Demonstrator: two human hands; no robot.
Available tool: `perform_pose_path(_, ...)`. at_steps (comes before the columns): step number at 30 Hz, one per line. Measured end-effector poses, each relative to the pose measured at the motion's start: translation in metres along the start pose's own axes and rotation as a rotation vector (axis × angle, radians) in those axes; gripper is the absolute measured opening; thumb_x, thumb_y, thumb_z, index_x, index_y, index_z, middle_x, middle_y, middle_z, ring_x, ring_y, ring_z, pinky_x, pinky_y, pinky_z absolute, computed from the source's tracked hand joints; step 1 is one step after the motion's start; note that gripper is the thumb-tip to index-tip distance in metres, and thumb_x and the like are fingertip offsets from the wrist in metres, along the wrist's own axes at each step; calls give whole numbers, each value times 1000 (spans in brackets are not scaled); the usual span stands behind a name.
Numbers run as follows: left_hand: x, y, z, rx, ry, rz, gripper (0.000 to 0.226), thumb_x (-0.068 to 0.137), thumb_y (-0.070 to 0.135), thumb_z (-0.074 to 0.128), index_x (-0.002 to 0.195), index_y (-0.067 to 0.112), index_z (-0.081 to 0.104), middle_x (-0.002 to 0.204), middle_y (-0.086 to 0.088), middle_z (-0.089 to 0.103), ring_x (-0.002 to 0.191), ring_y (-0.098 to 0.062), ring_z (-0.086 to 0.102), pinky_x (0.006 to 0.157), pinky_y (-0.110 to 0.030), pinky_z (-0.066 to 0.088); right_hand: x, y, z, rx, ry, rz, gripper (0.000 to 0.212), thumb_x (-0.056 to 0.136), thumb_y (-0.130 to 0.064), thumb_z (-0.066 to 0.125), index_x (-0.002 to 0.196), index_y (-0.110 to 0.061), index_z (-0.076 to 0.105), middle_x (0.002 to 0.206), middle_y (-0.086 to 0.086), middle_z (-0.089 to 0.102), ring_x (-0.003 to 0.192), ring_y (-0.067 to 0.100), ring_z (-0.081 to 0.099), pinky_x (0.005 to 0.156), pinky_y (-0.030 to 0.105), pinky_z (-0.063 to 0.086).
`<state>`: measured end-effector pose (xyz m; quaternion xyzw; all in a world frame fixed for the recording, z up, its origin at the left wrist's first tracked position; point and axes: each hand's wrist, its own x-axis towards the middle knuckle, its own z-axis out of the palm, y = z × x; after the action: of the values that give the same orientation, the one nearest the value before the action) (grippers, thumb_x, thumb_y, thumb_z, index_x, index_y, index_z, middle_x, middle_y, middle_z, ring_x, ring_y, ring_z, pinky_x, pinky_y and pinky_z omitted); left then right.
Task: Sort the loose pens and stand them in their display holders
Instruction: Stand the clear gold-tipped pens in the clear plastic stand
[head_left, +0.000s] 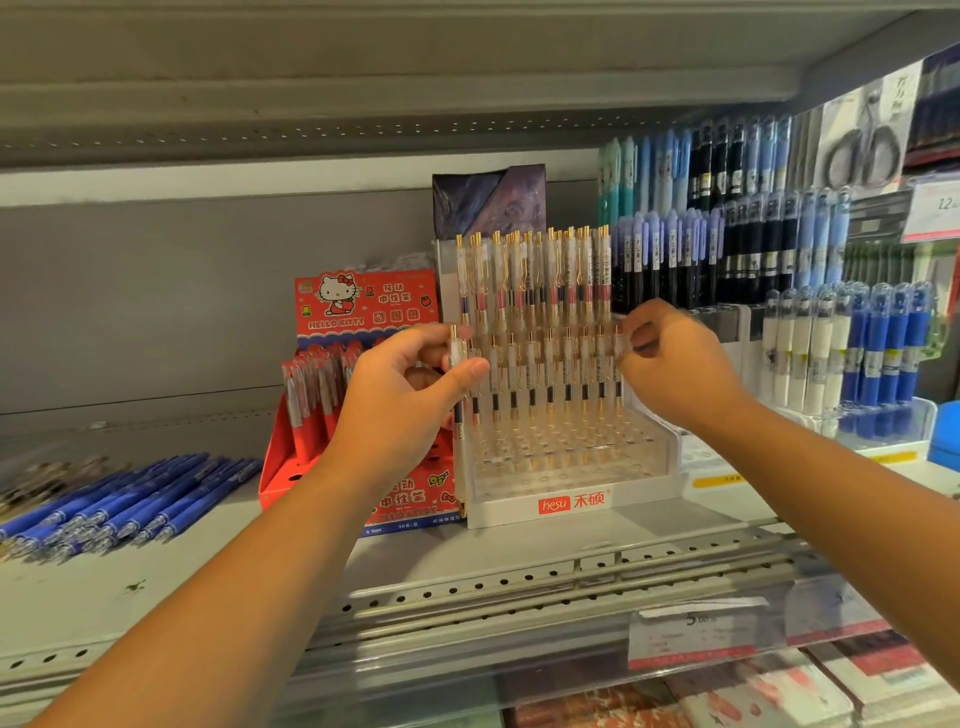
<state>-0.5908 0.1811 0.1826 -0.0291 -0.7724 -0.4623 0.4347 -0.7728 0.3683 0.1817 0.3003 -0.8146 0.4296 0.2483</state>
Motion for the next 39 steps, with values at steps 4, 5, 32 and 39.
perform_pose_path(4, 0, -1, -1, 27, 12, 22, 21, 84, 25, 74, 102, 35, 68, 88, 3, 72, 77, -8, 69, 62, -16, 55, -9, -24, -3, 42, 140, -133, 24, 86, -12, 63, 107, -17, 52, 101, 0, 54, 91, 18, 55, 79, 30, 50)
perform_pose_path(5, 0, -1, -1, 28, 20, 22, 21, 83, 27, 74, 101, 35, 67, 88, 5, 72, 77, -7, 69, 63, -16, 55, -13, -32, -3, 92, 108, -172, 19, 87, -10, 62, 101, -17, 52, 97, -2, 55, 88, 16, 56, 75, 26, 51)
perform_pose_path(32, 0, -26, -6, 550, -312, -136, 80, 56, 65, 84, 121, 33, 51, 111, 14, 56, 96, -1, 55, 76, -20, 48, -22, -81, 41, 421, -139, -127, 77, 88, -12, 71, 144, -41, 27, 96, -24, 52, 79, 11, 68, 68, 37, 62)
perform_pose_path(39, -15, -26, -5, 855, -363, -115, 75, 61, 57, 86, 122, 29, 53, 117, 10, 59, 104, -13, 55, 88, -33, 50, -19, -93, 54, 367, -97, -181, 73, 86, -9, 71, 139, -39, 31, 96, -22, 51, 72, 9, 66, 69, 37, 62)
